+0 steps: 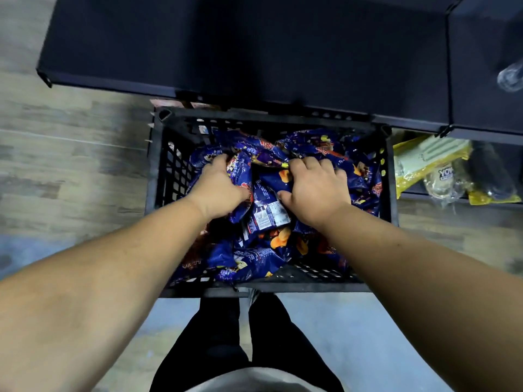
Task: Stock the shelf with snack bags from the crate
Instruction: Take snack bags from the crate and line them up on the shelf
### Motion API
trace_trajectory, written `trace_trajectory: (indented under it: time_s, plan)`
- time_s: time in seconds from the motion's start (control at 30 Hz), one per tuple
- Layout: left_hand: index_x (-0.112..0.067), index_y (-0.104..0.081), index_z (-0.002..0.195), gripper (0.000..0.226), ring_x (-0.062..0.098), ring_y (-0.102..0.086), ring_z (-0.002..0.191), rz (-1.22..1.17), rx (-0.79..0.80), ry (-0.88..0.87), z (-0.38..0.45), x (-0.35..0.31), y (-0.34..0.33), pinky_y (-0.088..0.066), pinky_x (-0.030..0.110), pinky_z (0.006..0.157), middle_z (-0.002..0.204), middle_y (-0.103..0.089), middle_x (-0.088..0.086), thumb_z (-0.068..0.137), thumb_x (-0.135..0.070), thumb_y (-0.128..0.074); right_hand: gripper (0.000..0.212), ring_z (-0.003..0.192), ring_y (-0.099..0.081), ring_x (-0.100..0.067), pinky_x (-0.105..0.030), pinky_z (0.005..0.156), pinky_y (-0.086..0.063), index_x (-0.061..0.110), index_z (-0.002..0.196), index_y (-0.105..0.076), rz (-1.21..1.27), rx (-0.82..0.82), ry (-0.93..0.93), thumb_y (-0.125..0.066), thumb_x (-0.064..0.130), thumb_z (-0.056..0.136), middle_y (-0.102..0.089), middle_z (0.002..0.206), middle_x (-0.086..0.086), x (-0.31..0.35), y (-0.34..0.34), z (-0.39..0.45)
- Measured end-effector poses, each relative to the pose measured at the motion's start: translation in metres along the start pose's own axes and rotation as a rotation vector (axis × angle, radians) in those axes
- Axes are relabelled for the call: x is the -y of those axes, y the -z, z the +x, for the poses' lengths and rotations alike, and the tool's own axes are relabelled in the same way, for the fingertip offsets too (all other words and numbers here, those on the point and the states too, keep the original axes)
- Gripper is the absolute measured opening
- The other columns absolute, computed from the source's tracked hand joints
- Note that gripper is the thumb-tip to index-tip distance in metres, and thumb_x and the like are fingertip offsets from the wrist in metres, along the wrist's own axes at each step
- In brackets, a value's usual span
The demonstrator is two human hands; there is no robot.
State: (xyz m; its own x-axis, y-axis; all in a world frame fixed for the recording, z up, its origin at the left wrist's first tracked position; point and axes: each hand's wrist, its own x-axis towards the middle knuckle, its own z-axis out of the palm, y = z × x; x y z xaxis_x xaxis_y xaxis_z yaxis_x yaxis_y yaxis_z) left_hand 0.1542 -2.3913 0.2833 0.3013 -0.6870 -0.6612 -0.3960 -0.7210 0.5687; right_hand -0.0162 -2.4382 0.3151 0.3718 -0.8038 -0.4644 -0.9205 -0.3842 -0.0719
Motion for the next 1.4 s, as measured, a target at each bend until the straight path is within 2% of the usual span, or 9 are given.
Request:
trace_trajectory:
  time_s: [0.07, 0.23, 0.43, 0.67, 0.83, 0.9, 1.17, 1.3, 1.4]
  plan:
    - [-0.017, -0.034, 0.139, 0.073, 0.025, -0.068, 0.081, -0.190, 0.039, 0.011, -0.001, 0.003, 0.016, -0.056, 0.033, 0.067, 0.103, -0.066, 0.007, 0.076, -0.006, -0.069, 0.059, 0.129, -0.036, -0.031, -0.048, 0.102, -0.031, 0.020, 0.141, -0.035, 0.007, -0.001, 0.002, -0.050, 0.050, 0.093, -0.040, 0.142, -0.006, 0.001, 0.004, 0.001]
    - [-0.012, -0.041, 0.126, 0.053, 0.026, -0.064, 0.080, -0.318, 0.119, 0.050, -0.002, 0.007, 0.045, -0.053, 0.037, 0.072, 0.100, -0.063, 0.010, 0.080, 0.009, -0.060, 0.061, 0.131, -0.035, -0.031, -0.047, 0.103, -0.031, 0.019, 0.144, -0.033, 0.022, 0.004, -0.006, -0.048, 0.050, 0.094, -0.039, 0.144, -0.006, 0.003, 0.013, 0.001]
    - [-0.016, -0.056, 0.096, 0.028, 0.025, -0.060, 0.065, -0.315, 0.181, 0.085, 0.001, 0.007, 0.064, -0.049, 0.028, 0.057, 0.083, -0.063, 0.013, 0.080, 0.008, -0.056, 0.061, 0.130, -0.037, -0.032, -0.047, 0.101, -0.035, 0.017, 0.144, -0.032, 0.042, 0.013, 0.000, -0.048, 0.048, 0.095, -0.040, 0.143, -0.008, 0.007, 0.018, 0.000]
    - [-0.016, -0.054, 0.131, 0.040, 0.021, -0.061, 0.087, 0.328, 0.057, -0.023, 0.006, 0.000, 0.074, -0.049, 0.028, 0.077, 0.104, -0.064, 0.005, 0.091, -0.018, -0.057, 0.060, 0.130, -0.037, -0.032, -0.046, 0.099, -0.038, 0.015, 0.145, -0.032, 0.095, 0.020, 0.007, -0.052, 0.041, 0.095, -0.040, 0.141, -0.010, 0.013, 0.021, 0.006]
    - [-0.015, -0.033, 0.148, 0.075, 0.026, -0.048, 0.126, 0.375, 0.125, -0.018, 0.007, 0.002, 0.058, -0.037, 0.026, 0.099, 0.144, -0.046, 0.009, 0.086, -0.046, -0.060, 0.061, 0.131, -0.036, -0.032, -0.045, 0.100, -0.039, 0.015, 0.146, -0.030, 0.117, 0.023, -0.001, -0.055, 0.037, 0.095, -0.040, 0.141, -0.010, 0.017, 0.024, 0.011]
    - [-0.015, -0.030, 0.148, 0.086, 0.026, -0.049, 0.125, 0.452, 0.159, -0.033, 0.007, 0.006, 0.051, -0.040, 0.031, 0.103, 0.143, -0.048, 0.008, 0.081, -0.056, -0.064, 0.060, 0.129, -0.038, -0.033, -0.044, 0.099, -0.040, 0.014, 0.144, -0.032, 0.101, 0.040, 0.002, -0.056, 0.037, 0.094, -0.041, 0.140, -0.011, 0.019, 0.023, 0.012]
    - [-0.016, -0.041, 0.140, 0.068, 0.026, -0.054, 0.118, 0.505, 0.080, -0.079, 0.007, 0.015, 0.058, -0.044, 0.033, 0.097, 0.133, -0.057, 0.006, 0.085, -0.048, -0.066, 0.072, 0.138, -0.029, -0.036, -0.048, 0.107, -0.034, 0.011, 0.143, -0.030, -0.040, 0.266, -0.102, -0.061, 0.049, 0.090, -0.035, 0.147, -0.016, 0.012, -0.001, 0.011]
    - [-0.016, -0.047, 0.131, 0.059, 0.026, -0.058, 0.109, 0.496, 0.048, -0.057, 0.007, 0.020, 0.067, -0.048, 0.037, 0.094, 0.124, -0.061, 0.007, 0.085, -0.048, -0.067, 0.059, 0.137, -0.029, -0.036, -0.047, 0.103, -0.036, 0.010, 0.143, -0.030, -0.022, 0.263, -0.123, -0.056, 0.032, 0.094, -0.035, 0.146, -0.015, 0.006, -0.010, 0.008]
    - [-0.014, -0.037, 0.141, 0.070, 0.028, -0.052, 0.121, 0.526, 0.030, -0.049, 0.004, 0.019, 0.068, -0.044, 0.035, 0.098, 0.137, -0.053, 0.009, 0.087, -0.048, -0.064, 0.045, 0.130, -0.038, -0.036, -0.045, 0.098, -0.041, 0.008, 0.138, -0.036, -0.012, 0.208, -0.083, -0.049, 0.019, 0.096, -0.042, 0.138, -0.018, 0.004, -0.009, 0.008]
